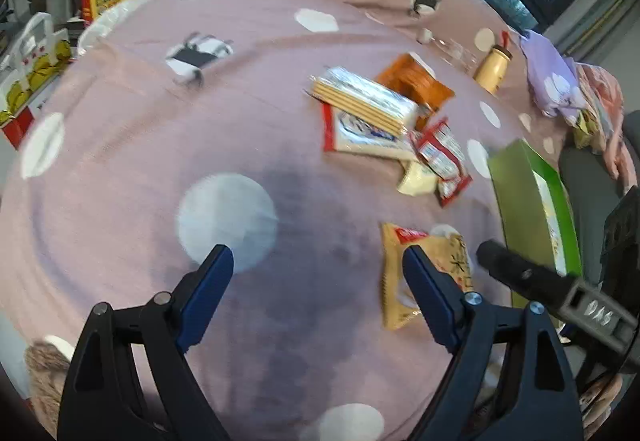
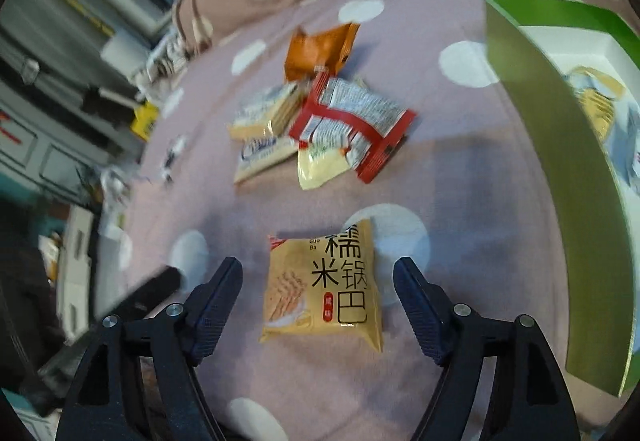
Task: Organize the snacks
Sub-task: 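Grasp the yellow rice-cracker bag on the bed with the right gripper, then carry the rice-cracker bag into the green-rimmed box and release it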
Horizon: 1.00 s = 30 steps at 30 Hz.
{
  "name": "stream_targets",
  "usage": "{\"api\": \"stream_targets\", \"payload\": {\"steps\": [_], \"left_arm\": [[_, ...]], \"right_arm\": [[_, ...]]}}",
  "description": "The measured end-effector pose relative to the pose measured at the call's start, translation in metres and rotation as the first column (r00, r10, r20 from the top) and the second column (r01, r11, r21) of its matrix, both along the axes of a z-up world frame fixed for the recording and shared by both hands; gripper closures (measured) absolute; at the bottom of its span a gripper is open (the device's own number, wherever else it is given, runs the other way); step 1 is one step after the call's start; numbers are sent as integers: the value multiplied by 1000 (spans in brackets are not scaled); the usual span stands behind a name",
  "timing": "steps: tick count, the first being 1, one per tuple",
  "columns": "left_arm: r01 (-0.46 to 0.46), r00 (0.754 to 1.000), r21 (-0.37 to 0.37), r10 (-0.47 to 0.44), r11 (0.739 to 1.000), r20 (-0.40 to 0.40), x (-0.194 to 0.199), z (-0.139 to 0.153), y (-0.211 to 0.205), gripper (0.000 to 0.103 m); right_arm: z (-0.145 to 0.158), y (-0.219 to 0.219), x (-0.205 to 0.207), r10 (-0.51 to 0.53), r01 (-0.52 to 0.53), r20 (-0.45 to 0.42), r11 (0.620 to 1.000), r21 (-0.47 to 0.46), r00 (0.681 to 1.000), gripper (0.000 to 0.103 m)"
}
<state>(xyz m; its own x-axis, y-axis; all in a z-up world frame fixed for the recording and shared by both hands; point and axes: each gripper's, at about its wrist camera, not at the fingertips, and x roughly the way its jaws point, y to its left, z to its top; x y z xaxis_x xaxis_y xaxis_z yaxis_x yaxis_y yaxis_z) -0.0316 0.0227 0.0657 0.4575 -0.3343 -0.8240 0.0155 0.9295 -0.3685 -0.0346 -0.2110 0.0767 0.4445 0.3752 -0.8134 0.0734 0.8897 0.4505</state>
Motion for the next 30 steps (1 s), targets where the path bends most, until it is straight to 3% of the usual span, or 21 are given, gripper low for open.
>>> {"api": "stream_targets", "payload": {"steps": [5, 11, 15, 22, 30], "left_arm": [[105, 994, -57, -106, 993, -11, -5, -7, -31, 18], [176, 982, -89, -181, 980, -48, 1, -23, -64, 26], [191, 977, -94, -198, 977, -74, 7, -31, -73, 36], [217, 973, -121, -224, 969, -50, 7, -34, -79, 53], [236, 971, -80, -238, 969, -20, 2, -30, -87, 58]], "right_arm": [[-2, -15, -8, -37, 37, -2, 998, 59, 999, 25], [-16, -17, -4, -1, 4, -23, 990, 142, 1000, 43], [-25, -13, 1, 17, -10, -44, 989, 149, 999, 52], [-35, -16, 5, 14, -5, -62, 990, 138, 998, 53], [-39, -16, 7, 39, -30, -53, 984, 176, 998, 53]]}}
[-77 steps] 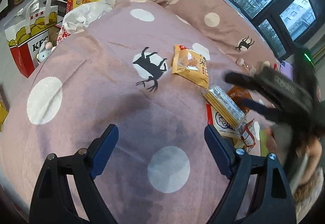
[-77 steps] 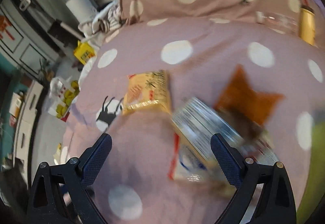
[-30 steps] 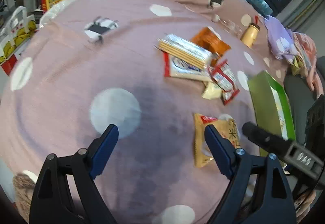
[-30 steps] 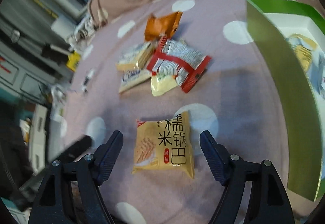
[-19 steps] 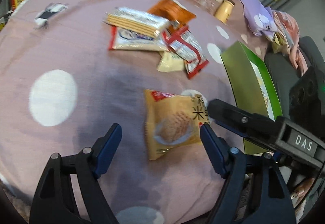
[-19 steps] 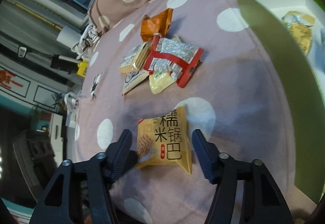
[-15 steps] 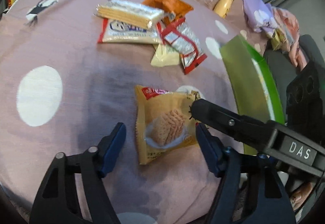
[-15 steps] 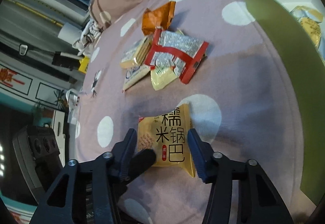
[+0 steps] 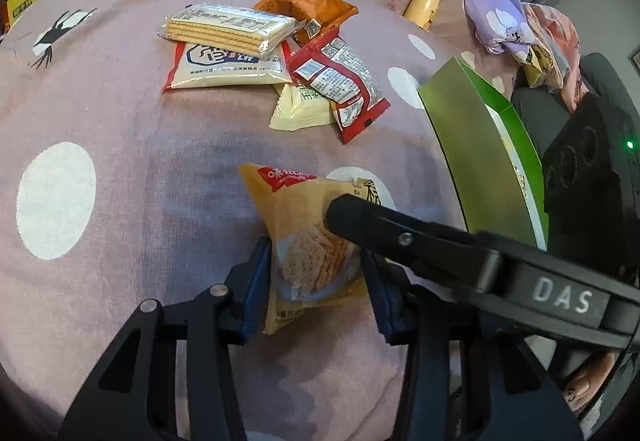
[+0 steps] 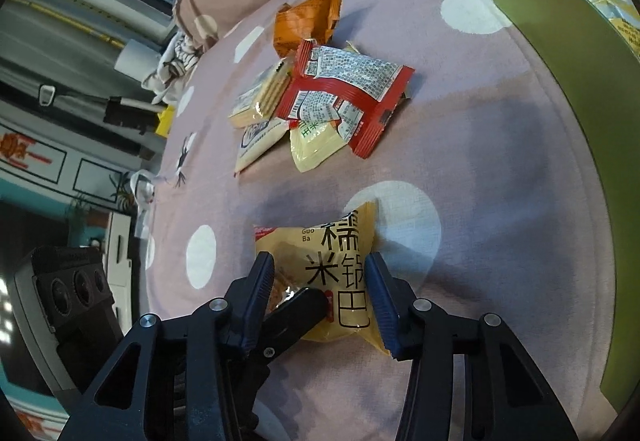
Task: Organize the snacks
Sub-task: 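Carry the rice-cracker bag into the green-rimmed box and release it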
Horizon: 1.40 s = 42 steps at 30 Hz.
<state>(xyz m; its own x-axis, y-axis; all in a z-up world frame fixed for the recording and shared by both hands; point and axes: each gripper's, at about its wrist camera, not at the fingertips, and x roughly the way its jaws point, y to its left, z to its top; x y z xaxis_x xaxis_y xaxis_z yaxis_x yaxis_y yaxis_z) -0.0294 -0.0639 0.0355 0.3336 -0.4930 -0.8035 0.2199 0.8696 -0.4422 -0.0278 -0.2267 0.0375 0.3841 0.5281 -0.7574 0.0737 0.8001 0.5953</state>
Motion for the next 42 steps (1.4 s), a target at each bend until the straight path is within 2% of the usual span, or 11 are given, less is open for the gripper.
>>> {"api": "stream_targets", "payload": {"steps": [5, 10, 18, 24, 29, 35, 42], "left_arm": [[2, 1000, 9, -3, 1000, 8, -1, 0, -2, 60], [20, 998, 6, -21, 1000, 55, -5, 15, -10, 61], [72, 976, -19, -66, 997, 207, -16, 62, -30, 61], [141, 948, -38, -124, 989, 294, -19, 93, -52, 62], [204, 921, -44, -177, 978, 348, -17, 113, -77, 62], [295, 894, -39, -261, 955, 363, -14, 121, -117, 63], [383, 880, -37, -353, 923, 318, -14, 107, -164, 65]], "right_arm": [[-10, -4, 0, -14, 16, -28, 999, 45, 1000, 52], [1, -8, -9, -25, 25, -2, 998, 52, 1000, 52], [54, -27, -31, -81, 75, 144, 996, 43, 986, 52], [96, -47, -48, -146, 144, 254, 989, 27, 956, 52], [120, -73, -59, -208, 210, 313, 977, 29, 927, 52], [131, -111, -73, -312, 318, 331, 947, 38, 891, 52], [114, -157, -89, -422, 427, 285, 903, 50, 860, 52]]}}
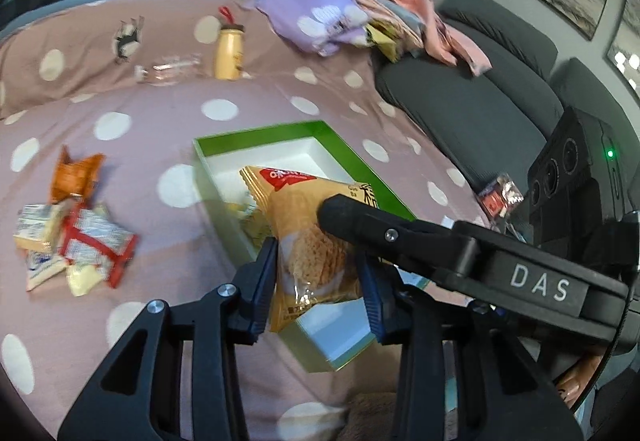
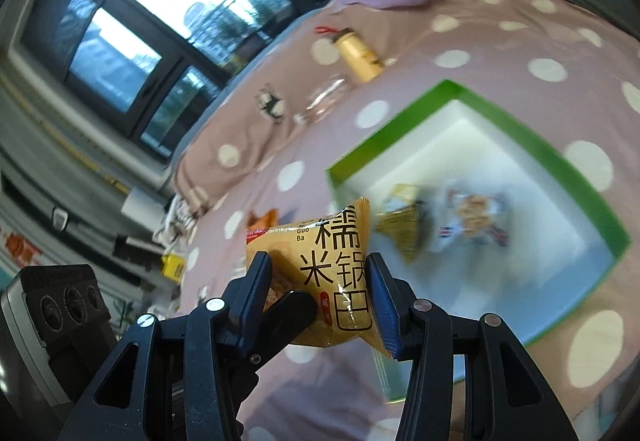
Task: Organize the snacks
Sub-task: 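Carry the rice-cracker bag into the green-rimmed box and release it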
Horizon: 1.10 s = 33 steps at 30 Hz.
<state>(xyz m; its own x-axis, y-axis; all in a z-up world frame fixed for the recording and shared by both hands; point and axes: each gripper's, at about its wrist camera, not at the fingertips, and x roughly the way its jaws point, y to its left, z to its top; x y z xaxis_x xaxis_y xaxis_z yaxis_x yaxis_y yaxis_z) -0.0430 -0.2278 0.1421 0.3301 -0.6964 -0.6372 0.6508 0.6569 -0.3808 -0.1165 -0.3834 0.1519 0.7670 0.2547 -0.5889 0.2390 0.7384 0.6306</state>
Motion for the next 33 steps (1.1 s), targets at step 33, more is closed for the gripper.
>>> {"api": "stream_targets", "payload": {"steps": [33], "left_arm": [[52, 977, 46, -41, 998, -211, 11, -45, -44, 68]], "right_arm": [[-55, -63, -9, -170, 173, -173, 985, 2, 970, 51]]}}
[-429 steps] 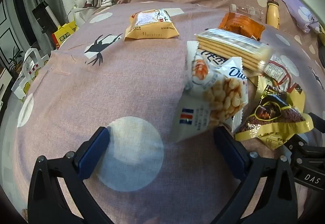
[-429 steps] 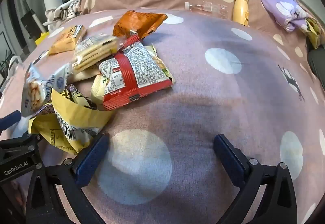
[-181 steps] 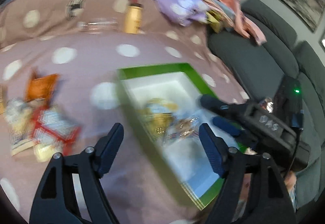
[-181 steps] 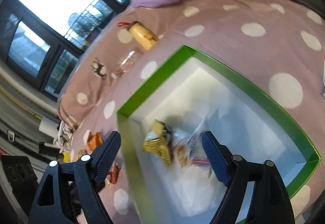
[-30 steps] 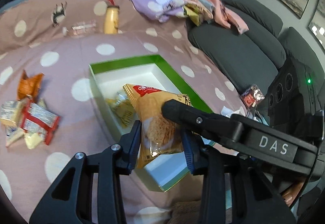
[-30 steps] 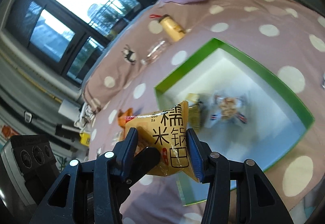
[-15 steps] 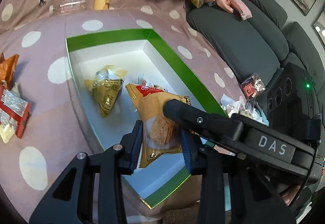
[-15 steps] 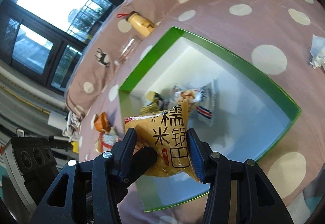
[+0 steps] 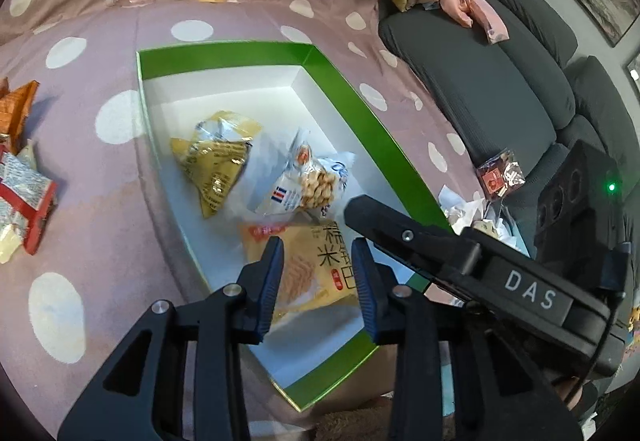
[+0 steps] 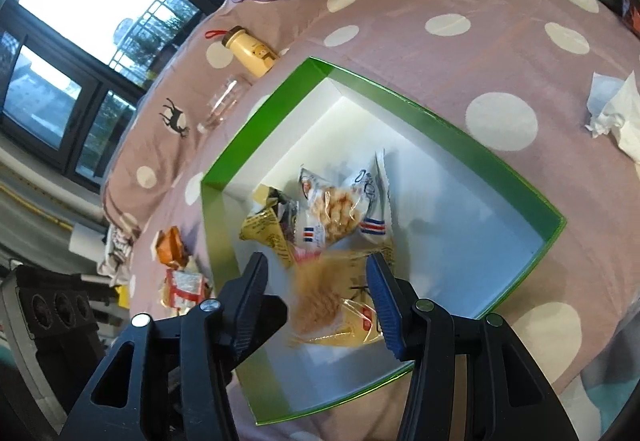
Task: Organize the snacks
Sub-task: 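Carry the rice-cracker bag into the green-rimmed box and release it, then grasp the red-white snack packet on the bed with the right gripper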
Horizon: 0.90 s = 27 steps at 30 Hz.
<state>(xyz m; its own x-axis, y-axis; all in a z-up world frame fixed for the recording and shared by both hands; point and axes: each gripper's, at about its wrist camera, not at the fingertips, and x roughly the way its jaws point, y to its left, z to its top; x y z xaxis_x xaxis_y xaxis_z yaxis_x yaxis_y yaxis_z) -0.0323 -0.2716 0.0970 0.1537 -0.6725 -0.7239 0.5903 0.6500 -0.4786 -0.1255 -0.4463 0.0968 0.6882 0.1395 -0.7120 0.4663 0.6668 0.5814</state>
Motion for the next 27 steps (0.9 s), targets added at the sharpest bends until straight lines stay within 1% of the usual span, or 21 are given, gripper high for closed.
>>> {"api": "stream_targets", "payload": {"steps": [1, 2, 6, 7, 8, 9, 10, 11, 14, 16, 18, 21, 23, 25, 27], "left_arm": [[-5, 1000, 5, 5, 1000, 12, 0, 2, 2, 65], [-13, 1000, 11, 13, 1000, 28, -1, 5, 5, 59], [-73, 994, 30, 70, 997, 85, 1, 15, 29, 47], [-87, 992, 34, 84, 996, 90, 2, 16, 34, 41], [-113, 989, 39, 109, 993, 100, 5, 18, 44, 38], [-131, 986, 47, 125, 990, 109, 6, 19, 51, 38], [-151, 983, 51, 145, 987, 117, 7, 20, 61, 34], [-178, 978, 56, 170, 983, 122, 9, 21, 70, 28], [-252, 961, 68, 241, 965, 135, 14, 22, 103, 22], [-308, 946, 85, 295, 948, 137, 17, 19, 128, 19], [-368, 925, 97, 354, 925, 138, 20, 16, 156, 18], [-458, 886, 124, 442, 880, 140, 21, 9, 199, 16], [-494, 868, 139, 476, 858, 141, 20, 5, 219, 16], [-535, 844, 157, 521, 830, 125, 20, -2, 243, 16], [-559, 829, 165, 548, 813, 108, 20, -8, 259, 16]], "right_arm": [[0, 0, -1, -3, 3, -3, 1000, -3, 1000, 51], [1, 0, -1, -8, 8, -9, 1000, -12, 1000, 51], [4, 1, -4, -14, 14, -3, 1000, -20, 1000, 50], [6, 3, -4, -11, 11, 0, 1000, -26, 1000, 48], [7, 5, -4, -9, 9, 0, 999, -32, 1000, 44], [9, 7, -4, -5, 5, 4, 999, -38, 1000, 37], [12, 11, -4, 3, -3, 13, 999, -46, 1000, 35], [13, 13, -4, 9, -8, 18, 999, -51, 1000, 35], [20, 27, 1, 45, -43, 26, 996, -75, 999, 33], [23, 38, 4, 68, -65, 31, 994, -91, 997, 25], [28, 52, 8, 105, -101, 37, 989, -110, 994, 24], [32, 71, 16, 151, -146, 30, 980, -135, 988, 24], [35, 88, 24, 194, -188, 24, 970, -157, 981, 23], [37, 107, 34, 243, -238, 9, 955, -178, 970, 23], [37, 126, 45, 285, -282, -13, 939, -199, 958, 23]]}}
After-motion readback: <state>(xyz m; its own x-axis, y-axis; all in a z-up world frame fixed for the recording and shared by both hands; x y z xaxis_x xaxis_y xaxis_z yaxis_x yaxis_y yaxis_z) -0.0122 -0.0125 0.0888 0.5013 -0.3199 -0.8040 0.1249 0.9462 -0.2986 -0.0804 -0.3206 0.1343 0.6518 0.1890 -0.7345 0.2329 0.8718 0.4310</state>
